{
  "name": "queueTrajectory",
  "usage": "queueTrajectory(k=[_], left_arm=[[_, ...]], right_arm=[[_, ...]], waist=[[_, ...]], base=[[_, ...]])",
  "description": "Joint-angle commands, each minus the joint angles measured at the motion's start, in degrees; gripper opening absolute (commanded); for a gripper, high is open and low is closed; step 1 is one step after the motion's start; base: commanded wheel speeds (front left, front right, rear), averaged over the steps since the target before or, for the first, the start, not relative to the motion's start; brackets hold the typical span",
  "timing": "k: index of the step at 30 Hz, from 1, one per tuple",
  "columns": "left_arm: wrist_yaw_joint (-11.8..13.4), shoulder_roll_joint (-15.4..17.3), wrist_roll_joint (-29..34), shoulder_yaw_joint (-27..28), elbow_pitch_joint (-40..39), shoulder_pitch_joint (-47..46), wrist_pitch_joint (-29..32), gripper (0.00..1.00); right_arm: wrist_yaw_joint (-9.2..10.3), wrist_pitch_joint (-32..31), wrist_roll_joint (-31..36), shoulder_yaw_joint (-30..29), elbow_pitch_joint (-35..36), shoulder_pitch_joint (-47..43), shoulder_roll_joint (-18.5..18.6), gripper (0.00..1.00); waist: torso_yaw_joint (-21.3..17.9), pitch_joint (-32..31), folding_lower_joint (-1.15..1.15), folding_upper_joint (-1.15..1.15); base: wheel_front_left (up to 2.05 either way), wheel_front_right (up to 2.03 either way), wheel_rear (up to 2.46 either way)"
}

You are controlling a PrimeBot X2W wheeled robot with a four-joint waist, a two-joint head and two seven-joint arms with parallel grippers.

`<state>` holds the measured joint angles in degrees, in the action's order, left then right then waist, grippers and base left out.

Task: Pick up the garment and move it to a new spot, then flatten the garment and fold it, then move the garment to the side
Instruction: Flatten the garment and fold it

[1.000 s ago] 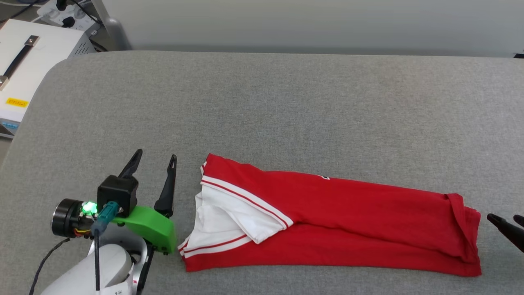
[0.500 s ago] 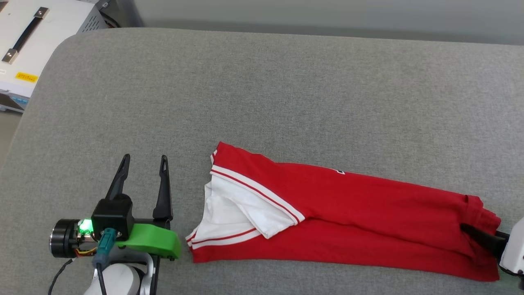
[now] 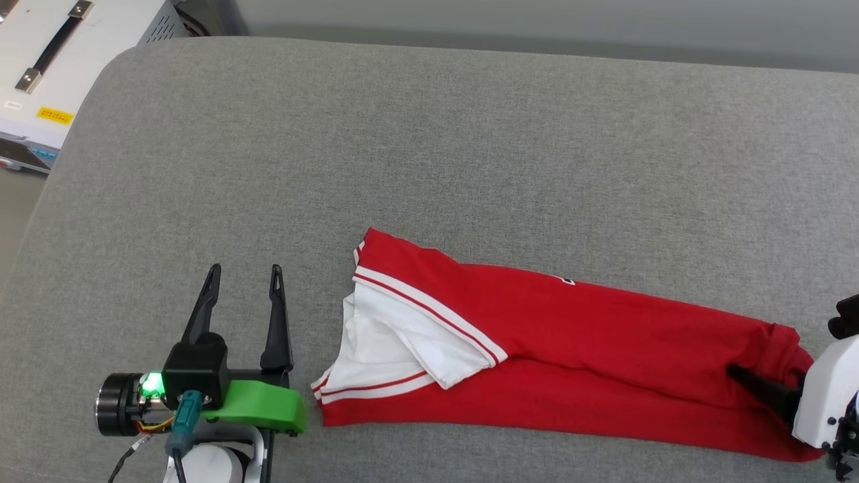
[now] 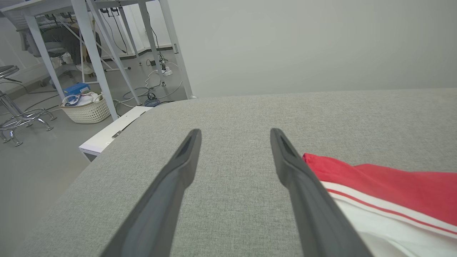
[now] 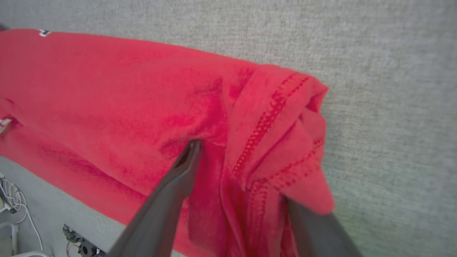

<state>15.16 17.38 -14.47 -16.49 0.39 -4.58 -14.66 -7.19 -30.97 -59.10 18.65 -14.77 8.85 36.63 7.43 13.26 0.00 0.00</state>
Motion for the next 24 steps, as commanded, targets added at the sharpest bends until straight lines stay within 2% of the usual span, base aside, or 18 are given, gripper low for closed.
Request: queueTrajectory(k=[1, 8, 18, 24], left_arm=[[-0.66, -1.07, 1.22, 0.79, 0.11, 1.0, -0.33, 1.0], [-2.69, -3.77, 4.9, 3.78, 0.86, 2.82, -0.33, 1.0], [-5.63, -6.28, 8.01, 5.96, 1.07, 4.59, -0.34, 1.0], [-6.8, -7.08, 9.19, 6.83, 1.62, 5.64, -0.34, 1.0]], right_arm=[[-0.3, 0.16, 0.19, 3.0, -1.04, -0.68, -2.46, 0.0], [-0.3, 3.61, 0.38, 2.74, -2.39, 0.32, 0.24, 0.0], [-0.3, 6.23, 1.8, -4.23, -9.16, -0.52, 7.34, 0.0], [-0.3, 6.89, 2.34, -7.16, -12.58, -1.17, 9.14, 0.0]], waist=[[0.02, -0.17, 0.0, 0.0], [-0.3, -1.98, 0.0, 0.0], [-0.55, -4.43, 0.0, 0.0], [-0.8, -5.9, 0.0, 0.0]], base=[[0.0, 0.0, 0.0], [0.0, 0.0, 0.0], [0.0, 0.0, 0.0], [0.0, 0.0, 0.0]])
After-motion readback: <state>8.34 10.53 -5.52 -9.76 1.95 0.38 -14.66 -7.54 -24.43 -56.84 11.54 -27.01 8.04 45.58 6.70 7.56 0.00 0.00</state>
